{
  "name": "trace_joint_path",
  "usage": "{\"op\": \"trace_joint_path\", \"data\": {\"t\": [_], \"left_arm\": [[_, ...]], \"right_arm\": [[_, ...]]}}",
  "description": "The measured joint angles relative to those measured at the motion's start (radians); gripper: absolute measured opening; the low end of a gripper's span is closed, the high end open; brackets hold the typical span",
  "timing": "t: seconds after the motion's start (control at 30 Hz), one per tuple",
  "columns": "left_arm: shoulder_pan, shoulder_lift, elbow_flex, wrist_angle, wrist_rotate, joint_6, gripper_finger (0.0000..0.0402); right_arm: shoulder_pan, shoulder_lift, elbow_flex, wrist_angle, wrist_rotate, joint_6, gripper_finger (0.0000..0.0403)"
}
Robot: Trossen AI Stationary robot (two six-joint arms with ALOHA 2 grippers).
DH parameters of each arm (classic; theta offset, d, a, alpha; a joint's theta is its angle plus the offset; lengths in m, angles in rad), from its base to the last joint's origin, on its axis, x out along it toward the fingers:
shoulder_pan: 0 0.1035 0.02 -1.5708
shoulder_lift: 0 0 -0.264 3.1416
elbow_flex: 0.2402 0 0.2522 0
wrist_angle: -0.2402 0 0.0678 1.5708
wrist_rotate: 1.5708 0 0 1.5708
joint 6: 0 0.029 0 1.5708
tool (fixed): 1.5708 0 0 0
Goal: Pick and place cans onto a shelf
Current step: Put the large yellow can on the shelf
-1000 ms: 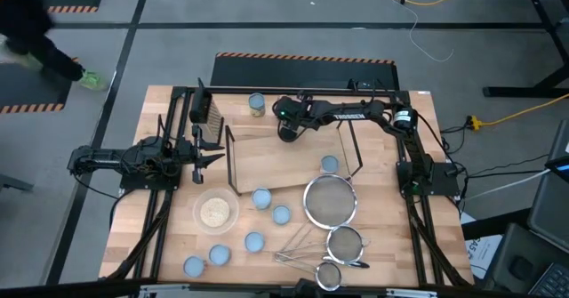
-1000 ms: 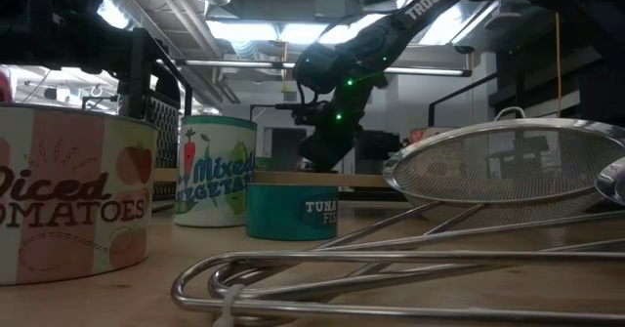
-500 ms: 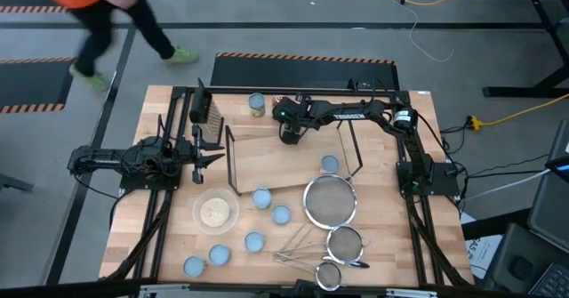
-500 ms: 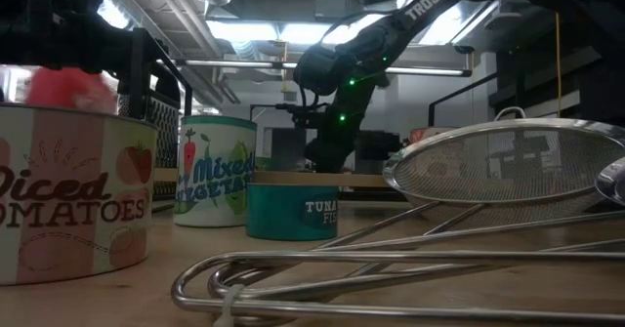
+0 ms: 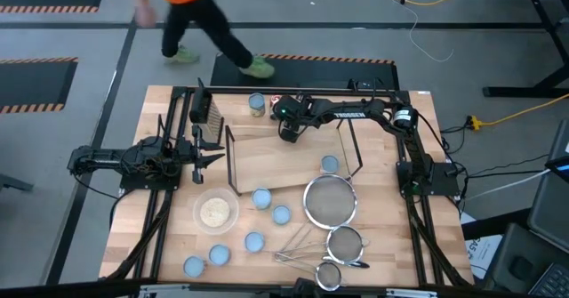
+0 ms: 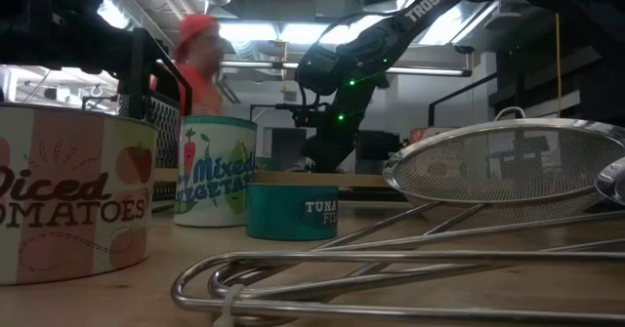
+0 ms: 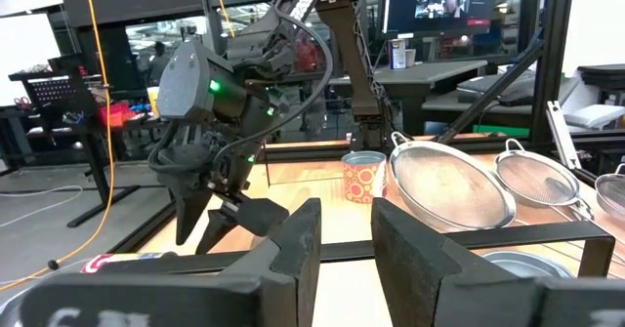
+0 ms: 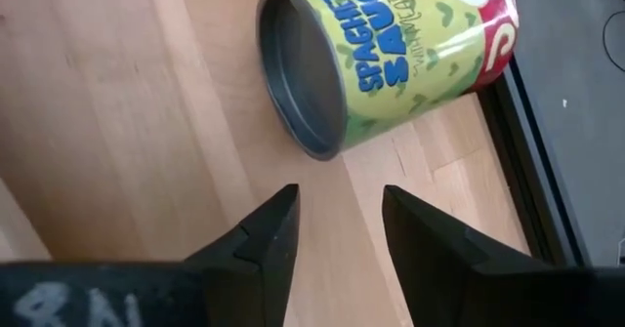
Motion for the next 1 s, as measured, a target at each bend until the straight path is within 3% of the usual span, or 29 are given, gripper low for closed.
{"op": "trace_joint_path", "data": {"t": [0.2,0.6,1.0], "left_arm": [[0.000,0.000,0.000,0.000,0.000,0.000,0.0086],[0.000,0.000,0.000,0.000,0.000,0.001,0.0086],[0.000,0.000,0.000,-0.007,0.000,0.000,0.0086]], "right_arm": [[-0.003,0.000,0.000,0.022,-0.058,0.000,0.0150],[-0.024,0.000,0.000,0.086,-0.027,0.022,0.0150],[-0.048,0.036,0.000,0.126,-0.069,0.049,0.0148]]}}
